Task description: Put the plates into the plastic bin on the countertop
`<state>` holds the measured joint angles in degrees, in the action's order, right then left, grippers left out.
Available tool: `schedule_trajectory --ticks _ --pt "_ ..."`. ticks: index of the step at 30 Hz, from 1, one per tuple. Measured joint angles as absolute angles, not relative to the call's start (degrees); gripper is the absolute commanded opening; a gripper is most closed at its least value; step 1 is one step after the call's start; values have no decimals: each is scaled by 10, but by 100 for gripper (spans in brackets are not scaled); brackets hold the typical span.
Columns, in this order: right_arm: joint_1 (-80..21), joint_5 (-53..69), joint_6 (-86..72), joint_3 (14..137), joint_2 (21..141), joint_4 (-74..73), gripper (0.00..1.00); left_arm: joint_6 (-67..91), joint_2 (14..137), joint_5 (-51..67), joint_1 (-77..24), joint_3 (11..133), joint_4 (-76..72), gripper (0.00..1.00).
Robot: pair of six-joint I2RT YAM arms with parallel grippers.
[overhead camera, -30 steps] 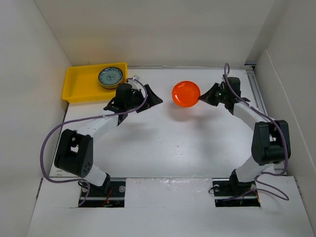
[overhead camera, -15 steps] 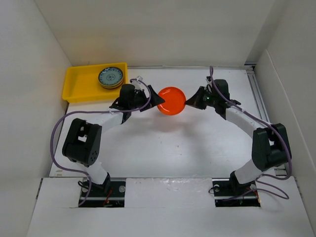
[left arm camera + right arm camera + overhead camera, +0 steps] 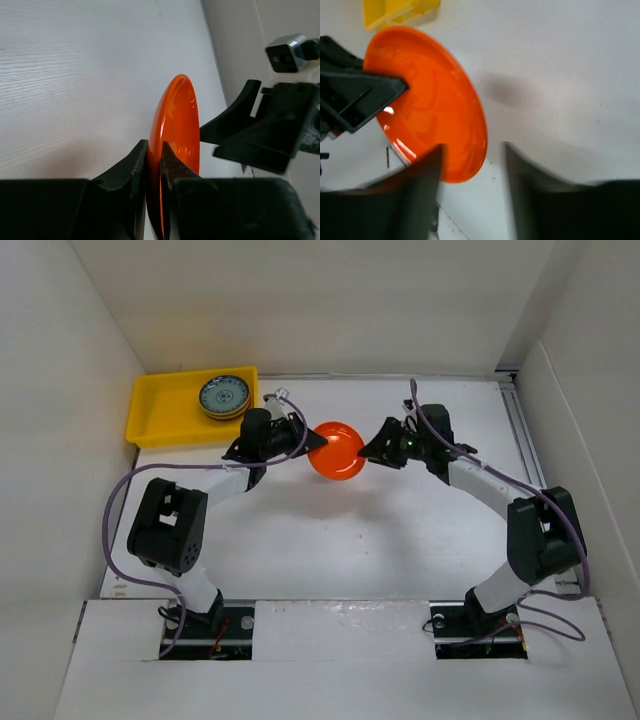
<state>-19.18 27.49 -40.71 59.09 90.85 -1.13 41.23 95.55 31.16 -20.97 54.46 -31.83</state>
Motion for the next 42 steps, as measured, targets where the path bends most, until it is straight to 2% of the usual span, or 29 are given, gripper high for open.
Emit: schedule_trajectory --ticks 1,2,7,15,26,28,29,30,32,34,35,42 --pt "-192 278 -410 591 908 -8 98 414 955 304 -208 545 -312 0" --pt "-192 279 -407 590 907 -3 100 415 954 295 -202 545 -300 0" --pt "-185 258 -402 558 870 8 100 435 953 236 -125 569 -202 0" --pt "-183 251 -379 502 850 7 100 498 987 123 39 663 -155 0" --pt "-211 251 -361 438 851 13 100 489 1194 78 91 907 -90 2" --pt "-212 253 -357 430 851 16 100 487 1216 78 94 938 -73 12" --pt "-212 255 -357 427 851 16 100 486 1223 77 94 950 -66 30" --pt "-212 255 -356 425 851 16 100 486 1228 78 94 960 -61 41" --pt "-211 256 -355 424 848 16 100 487 1230 80 95 972 -53 57" --pt "-212 259 -355 423 835 15 100 490 1230 81 95 981 -50 88" --pt "-214 260 -355 423 827 15 100 490 1230 82 95 983 -51 99" --pt "-242 251 -353 430 747 1 100 491 1219 56 94 1006 22 100"
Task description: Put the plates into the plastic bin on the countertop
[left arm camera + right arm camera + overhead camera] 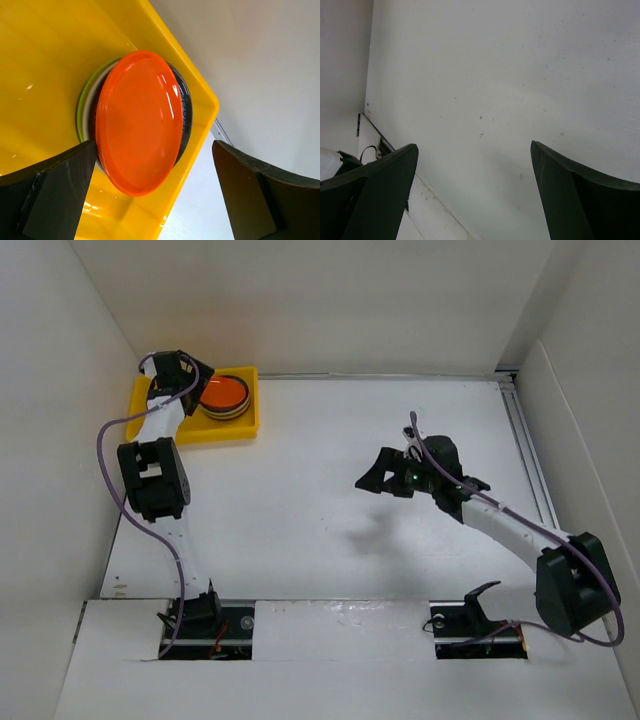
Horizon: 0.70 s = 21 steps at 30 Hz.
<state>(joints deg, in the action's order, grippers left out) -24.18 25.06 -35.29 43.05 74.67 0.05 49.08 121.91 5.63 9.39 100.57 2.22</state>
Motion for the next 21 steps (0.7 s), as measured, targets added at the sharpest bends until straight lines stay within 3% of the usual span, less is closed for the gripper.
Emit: schedule_trajectory --ticks 5,12,17,21 --pt "-270 193 -329 461 714 -64 100 477 1207 6 94 1089 143 100" --pt "-291 103 -294 498 622 -177 100 447 1145 13 94 1088 228 100" --pt "-333 20 -275 538 529 -262 100 417 1007 13 53 910 231 100" --pt "-362 -45 -257 606 470 -335 100 381 849 -34 -74 802 243 100"
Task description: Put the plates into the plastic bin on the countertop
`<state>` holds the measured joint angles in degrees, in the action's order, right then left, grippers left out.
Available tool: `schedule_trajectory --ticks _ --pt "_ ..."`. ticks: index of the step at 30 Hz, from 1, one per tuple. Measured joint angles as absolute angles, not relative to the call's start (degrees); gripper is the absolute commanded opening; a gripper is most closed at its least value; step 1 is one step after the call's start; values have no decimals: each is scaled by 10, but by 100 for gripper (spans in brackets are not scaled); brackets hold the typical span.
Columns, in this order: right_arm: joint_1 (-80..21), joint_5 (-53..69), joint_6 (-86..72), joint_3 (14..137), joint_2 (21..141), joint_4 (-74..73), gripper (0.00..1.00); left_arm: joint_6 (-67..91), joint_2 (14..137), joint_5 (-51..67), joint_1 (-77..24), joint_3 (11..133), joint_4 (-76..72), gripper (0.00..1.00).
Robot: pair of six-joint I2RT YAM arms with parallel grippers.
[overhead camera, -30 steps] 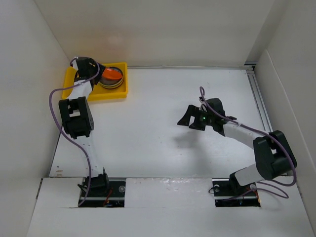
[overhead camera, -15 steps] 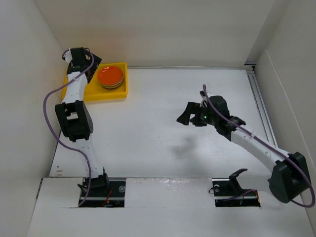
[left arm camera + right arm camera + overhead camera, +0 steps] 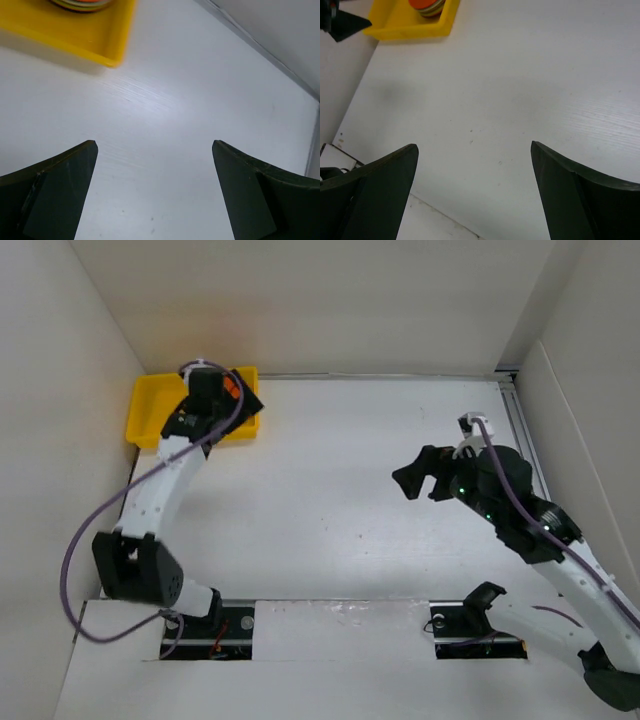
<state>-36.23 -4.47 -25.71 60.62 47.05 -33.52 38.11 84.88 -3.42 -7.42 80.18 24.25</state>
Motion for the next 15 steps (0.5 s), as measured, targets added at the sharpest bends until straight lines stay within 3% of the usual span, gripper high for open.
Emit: schedule_trajectory --ticks 4,10,15 --pt "-368 -88 -242 672 431 -391 100 356 681 -38 -203 727 243 100" --pt "-368 -119 -215 694 365 -451 100 340 407 -32 -195 589 258 100" --pt "-368 -127 -201 707 336 -502 100 333 266 -35 -195 567 324 100"
